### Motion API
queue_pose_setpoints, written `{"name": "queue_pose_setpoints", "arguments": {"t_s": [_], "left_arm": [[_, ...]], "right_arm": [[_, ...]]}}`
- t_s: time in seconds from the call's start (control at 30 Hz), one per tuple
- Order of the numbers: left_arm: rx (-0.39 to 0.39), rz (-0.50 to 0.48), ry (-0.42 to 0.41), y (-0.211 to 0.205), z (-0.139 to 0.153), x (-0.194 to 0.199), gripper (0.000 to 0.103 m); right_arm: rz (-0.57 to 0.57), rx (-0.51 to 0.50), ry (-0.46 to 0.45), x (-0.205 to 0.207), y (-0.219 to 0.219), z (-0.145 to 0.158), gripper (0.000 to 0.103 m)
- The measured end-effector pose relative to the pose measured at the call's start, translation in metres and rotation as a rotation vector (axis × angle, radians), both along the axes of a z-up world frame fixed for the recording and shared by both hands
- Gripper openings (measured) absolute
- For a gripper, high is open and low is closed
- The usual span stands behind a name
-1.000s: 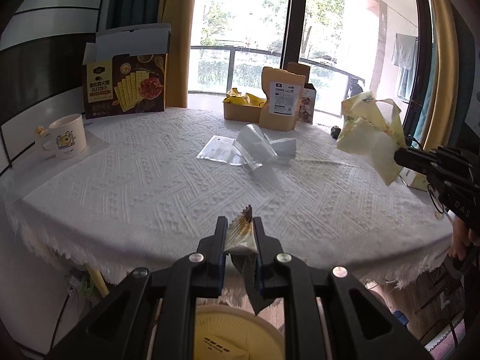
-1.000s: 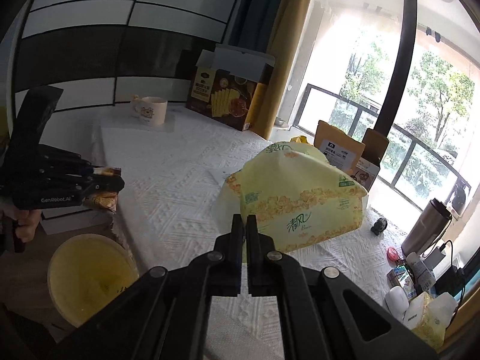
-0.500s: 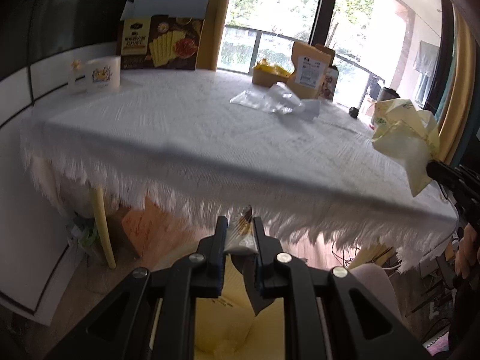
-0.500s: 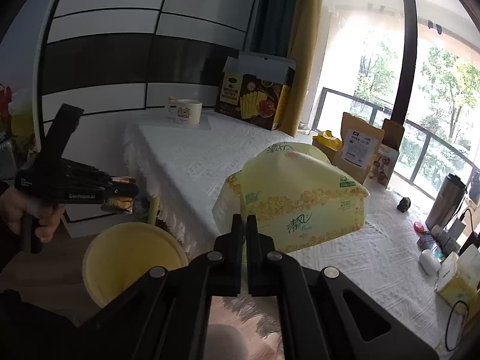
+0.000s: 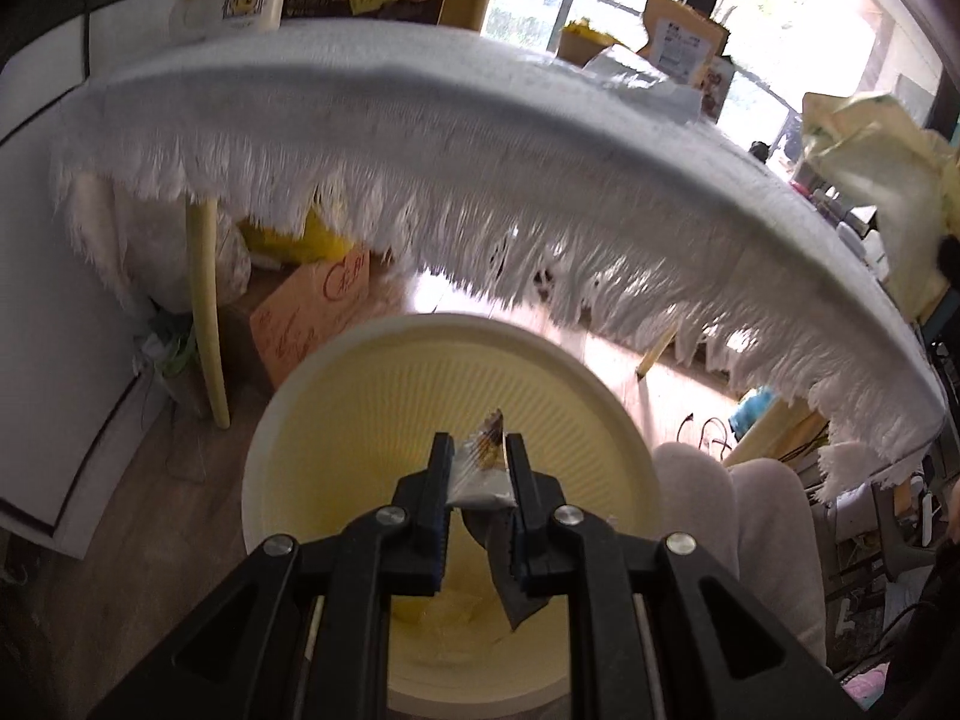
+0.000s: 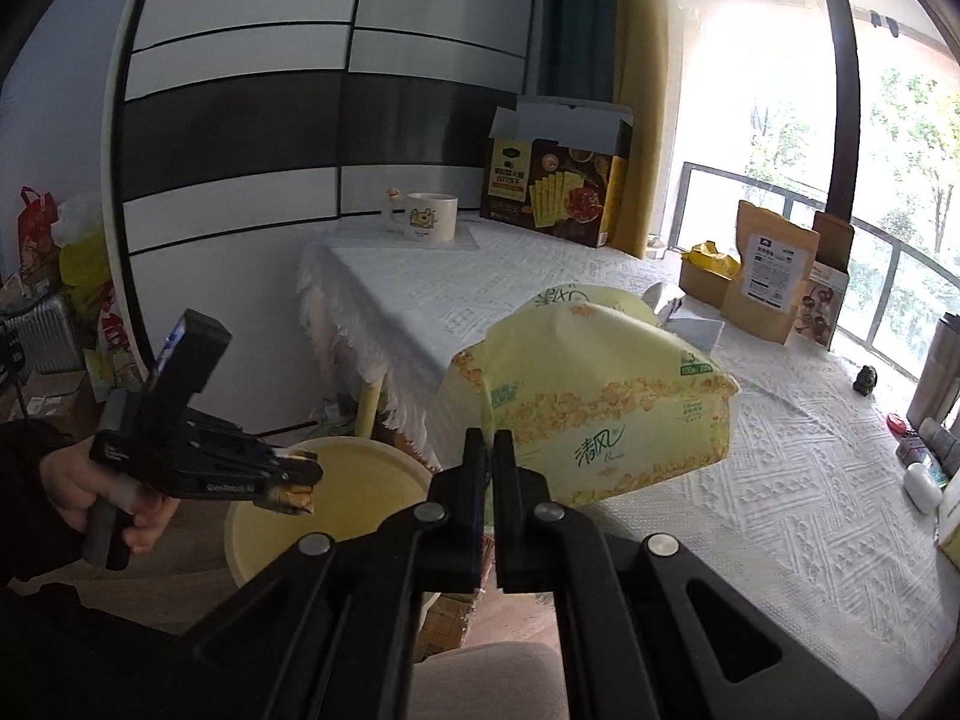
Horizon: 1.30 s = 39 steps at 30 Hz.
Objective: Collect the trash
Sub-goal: 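Carry both items to the wastebasket and open the left tool over it, then lower the yellow wrapper into the wastebasket and open the right tool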
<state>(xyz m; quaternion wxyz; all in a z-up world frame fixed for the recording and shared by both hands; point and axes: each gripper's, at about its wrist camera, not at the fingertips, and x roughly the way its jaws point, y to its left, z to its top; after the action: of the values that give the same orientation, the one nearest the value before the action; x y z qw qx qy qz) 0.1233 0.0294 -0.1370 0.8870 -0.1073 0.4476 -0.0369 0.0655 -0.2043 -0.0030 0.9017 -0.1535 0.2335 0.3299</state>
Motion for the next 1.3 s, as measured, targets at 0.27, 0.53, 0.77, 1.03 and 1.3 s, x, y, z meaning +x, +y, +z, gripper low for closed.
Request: {"name": "queue_pose_setpoints", "arguments": {"t_s": [0.27, 0.53, 0.77, 1.03, 1.3], "left_arm": [[-0.008, -0.006, 0.047, 0.001, -0.02, -0.001, 0.03], [-0.017, 0.052, 0.014, 0.026, -0.01, -0.005, 0.037], [-0.018, 0.128, -0.046, 0.059, 0.009, -0.01, 0.039], [-0.023, 0.178, -0.07, 0.086, 0.017, -0.016, 0.041], [-0.034, 0.201, -0.067, 0.1, 0.012, -0.02, 0.041]], "right_arm": [[0.031, -0.03, 0.017, 0.002, 0.013, -0.01, 0.002], [0.083, -0.055, 0.048, 0.007, 0.031, -0.021, 0.002], [0.174, -0.107, 0.101, 0.006, 0.064, -0.043, 0.002], [0.285, -0.14, 0.251, 0.01, 0.099, -0.084, 0.002], [0.369, -0.117, 0.452, 0.027, 0.129, -0.121, 0.002]]}}
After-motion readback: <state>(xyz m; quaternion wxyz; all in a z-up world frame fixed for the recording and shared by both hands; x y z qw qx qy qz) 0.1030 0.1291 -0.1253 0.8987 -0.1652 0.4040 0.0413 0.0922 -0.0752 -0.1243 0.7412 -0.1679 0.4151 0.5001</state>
